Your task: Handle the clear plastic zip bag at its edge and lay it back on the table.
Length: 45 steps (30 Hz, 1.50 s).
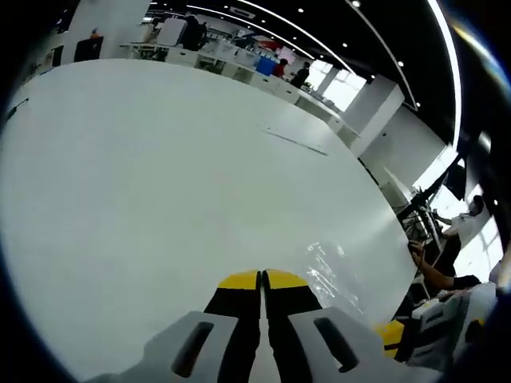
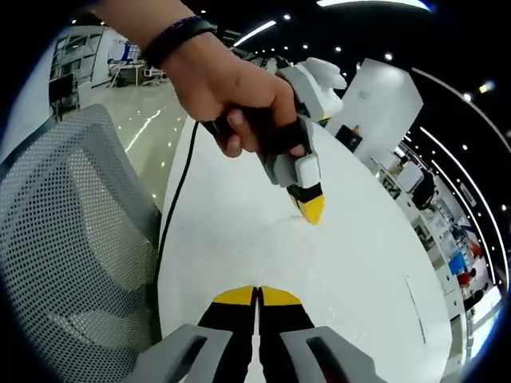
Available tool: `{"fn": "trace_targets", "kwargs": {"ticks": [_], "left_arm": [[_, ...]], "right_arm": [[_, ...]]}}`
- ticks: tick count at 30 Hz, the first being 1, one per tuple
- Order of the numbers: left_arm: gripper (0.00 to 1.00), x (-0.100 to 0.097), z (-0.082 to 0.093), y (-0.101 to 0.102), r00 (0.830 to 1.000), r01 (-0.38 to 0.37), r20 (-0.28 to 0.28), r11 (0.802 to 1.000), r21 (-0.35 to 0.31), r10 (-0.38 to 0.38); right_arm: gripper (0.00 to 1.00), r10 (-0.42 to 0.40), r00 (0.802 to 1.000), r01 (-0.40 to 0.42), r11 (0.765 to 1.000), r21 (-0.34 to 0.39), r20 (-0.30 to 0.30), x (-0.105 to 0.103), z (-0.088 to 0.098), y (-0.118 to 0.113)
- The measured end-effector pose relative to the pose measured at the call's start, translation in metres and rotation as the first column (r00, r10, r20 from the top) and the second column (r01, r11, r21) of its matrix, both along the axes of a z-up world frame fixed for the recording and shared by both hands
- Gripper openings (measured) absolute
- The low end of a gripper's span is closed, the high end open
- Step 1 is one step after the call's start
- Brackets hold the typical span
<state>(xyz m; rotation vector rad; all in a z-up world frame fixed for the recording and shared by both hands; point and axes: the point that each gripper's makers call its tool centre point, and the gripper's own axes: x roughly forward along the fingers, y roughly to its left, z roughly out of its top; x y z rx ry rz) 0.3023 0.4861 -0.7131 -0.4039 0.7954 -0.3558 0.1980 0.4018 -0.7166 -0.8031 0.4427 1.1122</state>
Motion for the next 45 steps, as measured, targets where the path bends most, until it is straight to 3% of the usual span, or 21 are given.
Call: {"fn": "trace_targets", "kwargs": {"ticks": [9,24,38,45], "left_arm": [[0.0,-0.019,-0.001,0.012,0.999,-0.037,0.0,0.999,-0.016,0.037],[0.0,-0.05,-0.008,0.006,0.998,-0.052,-0.027,0.997,-0.052,0.051],[0.0,-0.059,-0.004,-0.001,0.99,-0.142,-0.016,0.984,-0.104,0.141],[0.0,-0.053,-0.002,-0.005,0.99,-0.144,-0.011,0.984,-0.105,0.144]], "right_arm": [[0.0,-0.081,0.996,0.081,0.997,-0.004,-0.027,0.015,-0.009,-0.017],[0.0,-0.198,0.978,0.198,0.98,-0.007,-0.066,0.041,-0.015,-0.039],[0.0,-0.299,0.943,0.308,0.951,0.035,-0.146,0.055,-0.017,-0.05],[0.19,-0.308,0.93,0.333,0.937,0.106,-0.202,0.056,-0.011,-0.045]]}}
